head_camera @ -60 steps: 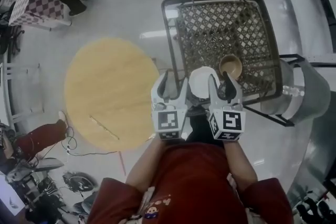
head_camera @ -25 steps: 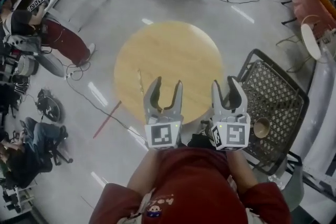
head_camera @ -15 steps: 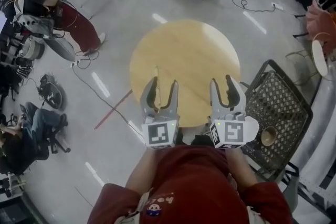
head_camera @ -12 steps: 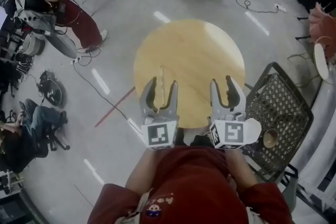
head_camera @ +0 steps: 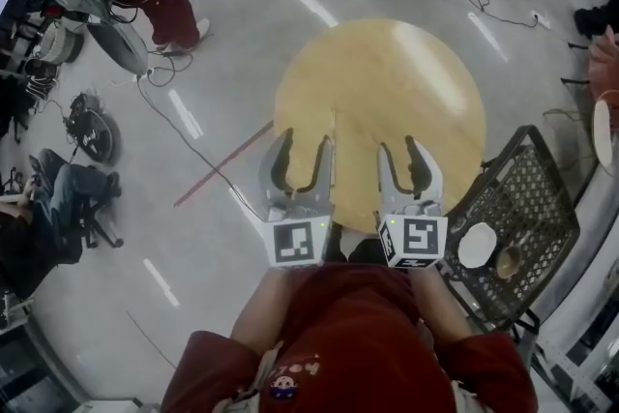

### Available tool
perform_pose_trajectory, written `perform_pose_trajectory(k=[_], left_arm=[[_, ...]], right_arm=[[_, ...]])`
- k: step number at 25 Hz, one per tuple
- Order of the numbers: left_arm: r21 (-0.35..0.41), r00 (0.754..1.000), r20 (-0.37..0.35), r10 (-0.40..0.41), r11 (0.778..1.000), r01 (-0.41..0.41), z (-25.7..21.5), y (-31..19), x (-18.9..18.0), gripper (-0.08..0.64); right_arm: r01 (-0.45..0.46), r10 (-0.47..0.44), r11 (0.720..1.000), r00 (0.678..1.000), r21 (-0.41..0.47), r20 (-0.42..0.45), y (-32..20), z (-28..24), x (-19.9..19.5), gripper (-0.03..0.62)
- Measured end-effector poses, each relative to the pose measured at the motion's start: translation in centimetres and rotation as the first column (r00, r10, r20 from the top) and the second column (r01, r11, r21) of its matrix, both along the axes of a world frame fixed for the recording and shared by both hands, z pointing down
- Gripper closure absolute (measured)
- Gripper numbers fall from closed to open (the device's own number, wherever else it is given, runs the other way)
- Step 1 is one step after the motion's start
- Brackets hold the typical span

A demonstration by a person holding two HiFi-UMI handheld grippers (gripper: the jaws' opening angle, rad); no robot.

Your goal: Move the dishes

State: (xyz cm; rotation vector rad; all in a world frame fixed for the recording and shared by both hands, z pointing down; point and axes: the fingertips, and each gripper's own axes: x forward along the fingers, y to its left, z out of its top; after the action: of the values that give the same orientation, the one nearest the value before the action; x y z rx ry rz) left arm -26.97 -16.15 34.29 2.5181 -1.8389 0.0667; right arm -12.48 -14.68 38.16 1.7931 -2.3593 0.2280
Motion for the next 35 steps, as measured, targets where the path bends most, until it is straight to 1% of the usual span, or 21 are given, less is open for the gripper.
perform_pose_trajectory(k=[2, 5, 11, 14, 18, 21, 25, 27, 35], left_arm=[[-0.008, 1.000, -0.012, -0.008, 1.000, 0.008, 0.4, -0.5, -1.2, 0.345], [-0.013, 0.999, -0.027, -0.031, 0.999, 0.031, 0.8, -0.7, -3.0, 0.378], [-0.022, 0.998, -0.033, -0.061, 0.998, 0.060, 1.5, -1.3, -6.2, 0.473], [-0.018, 0.997, -0.029, -0.070, 0.997, 0.070, 2.2, -1.5, -7.4, 0.542], [-0.026, 0.996, -0.040, -0.082, 0.996, 0.081, 3.4, -1.5, -8.7, 0.552], [-0.048, 0.995, -0.044, -0.087, 0.995, 0.085, 4.4, -1.8, -9.2, 0.552], [-0.067, 0.997, -0.017, -0.076, 0.995, 0.075, 5.8, -1.9, -9.2, 0.552], [-0.081, 0.997, -0.019, -0.080, 0.994, 0.078, 6.3, -2.0, -9.2, 0.552], [-0.080, 0.998, 0.000, -0.065, 0.995, 0.065, 7.7, -2.2, -9.7, 0.552]], right_arm=[[0.013, -0.013, 0.999, 1.000, -0.035, -0.008, -0.5, 1.4, -1.3, 0.422], [0.036, -0.037, 0.995, 0.999, -0.089, -0.017, -0.9, 3.5, -3.2, 0.422], [0.070, -0.076, 0.979, 0.997, -0.193, -0.023, -2.4, 7.2, -6.7, 0.422], [0.083, -0.094, 0.964, 0.995, -0.251, -0.034, -2.9, 9.3, -8.3, 0.422], [0.080, -0.101, 0.933, 0.994, -0.351, -0.041, -3.0, 13.1, -9.8, 0.422], [0.073, -0.100, 0.909, 0.994, -0.411, -0.044, -3.1, 15.5, -10.3, 0.422], [0.051, -0.084, 0.883, 0.995, -0.467, -0.051, -3.1, 17.9, -10.1, 0.422], [0.048, -0.083, 0.868, 0.995, -0.495, -0.048, -3.0, 18.9, -10.0, 0.422], [0.029, -0.097, 0.818, 0.991, -0.574, -0.089, -3.0, 22.6, -11.4, 0.422]])
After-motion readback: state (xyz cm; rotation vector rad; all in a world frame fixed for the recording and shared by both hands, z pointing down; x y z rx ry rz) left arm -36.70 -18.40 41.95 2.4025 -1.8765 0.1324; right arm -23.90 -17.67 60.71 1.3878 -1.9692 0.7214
